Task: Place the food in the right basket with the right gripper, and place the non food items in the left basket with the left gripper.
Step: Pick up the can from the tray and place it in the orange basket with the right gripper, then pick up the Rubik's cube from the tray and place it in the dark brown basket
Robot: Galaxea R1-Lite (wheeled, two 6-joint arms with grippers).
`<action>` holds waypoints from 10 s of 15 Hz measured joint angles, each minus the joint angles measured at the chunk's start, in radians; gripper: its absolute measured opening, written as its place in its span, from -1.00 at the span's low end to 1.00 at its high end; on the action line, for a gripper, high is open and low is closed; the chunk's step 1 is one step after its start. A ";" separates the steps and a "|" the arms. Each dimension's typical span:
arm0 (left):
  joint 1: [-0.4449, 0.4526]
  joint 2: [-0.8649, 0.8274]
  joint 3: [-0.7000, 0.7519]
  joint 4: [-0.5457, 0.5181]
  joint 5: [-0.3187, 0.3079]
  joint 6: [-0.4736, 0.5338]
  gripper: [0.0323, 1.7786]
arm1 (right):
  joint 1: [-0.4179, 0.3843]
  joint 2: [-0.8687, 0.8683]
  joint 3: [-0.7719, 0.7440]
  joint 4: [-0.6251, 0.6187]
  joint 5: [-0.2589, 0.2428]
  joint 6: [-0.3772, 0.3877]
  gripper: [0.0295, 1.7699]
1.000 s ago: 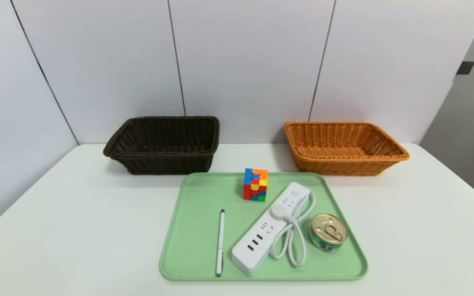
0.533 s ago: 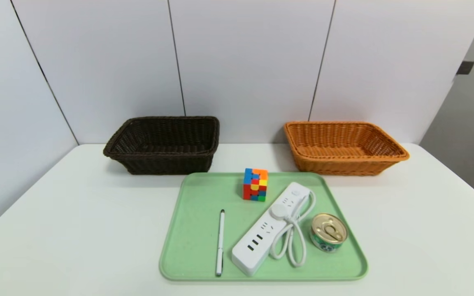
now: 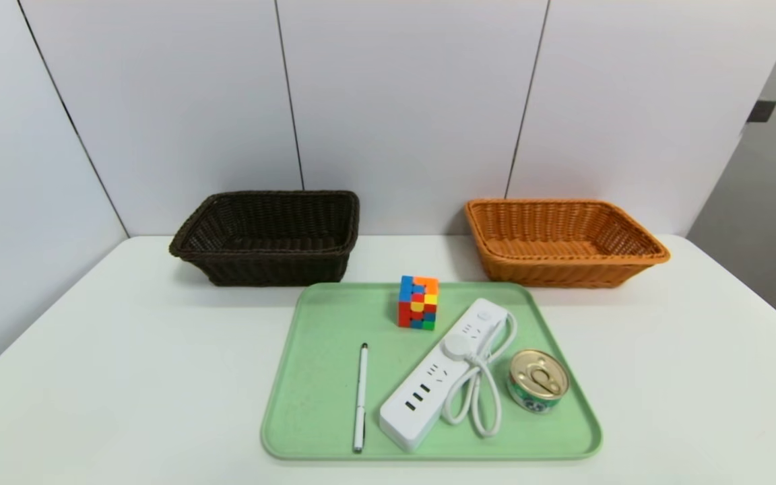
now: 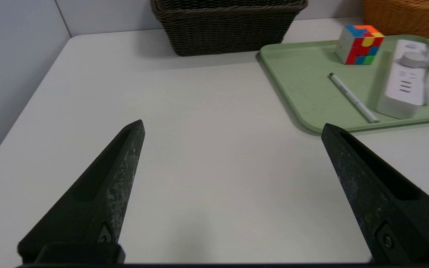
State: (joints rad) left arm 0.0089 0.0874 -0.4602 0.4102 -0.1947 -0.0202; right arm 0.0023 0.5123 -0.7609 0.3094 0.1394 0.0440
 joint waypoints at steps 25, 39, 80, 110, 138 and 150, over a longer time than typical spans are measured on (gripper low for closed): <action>-0.446 1.150 -0.480 -0.186 0.247 -0.217 0.90 | 0.528 0.851 -0.487 0.504 -0.198 0.321 0.93; -0.501 1.333 -0.568 -0.143 0.368 -0.226 0.90 | 0.598 1.268 -0.604 0.498 -0.320 0.330 0.93; -0.500 1.320 -0.540 -0.138 0.361 -0.229 0.90 | 0.601 1.424 -0.631 0.484 -0.310 0.438 0.24; -0.500 1.308 -0.485 -0.140 0.365 -0.231 0.90 | 0.288 1.412 -1.109 0.253 -0.198 0.604 0.22; -0.499 1.388 -0.529 -0.168 0.356 -0.290 0.90 | 0.159 1.754 -1.164 0.034 -0.199 0.630 0.69; -0.618 1.368 -0.707 -0.080 0.342 -0.330 0.90 | 0.245 1.364 -1.168 0.260 -0.189 0.545 0.88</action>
State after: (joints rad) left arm -0.6094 1.4551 -1.1674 0.3304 0.1477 -0.3500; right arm 0.2477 1.8766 -1.9291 0.5696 -0.0496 0.5894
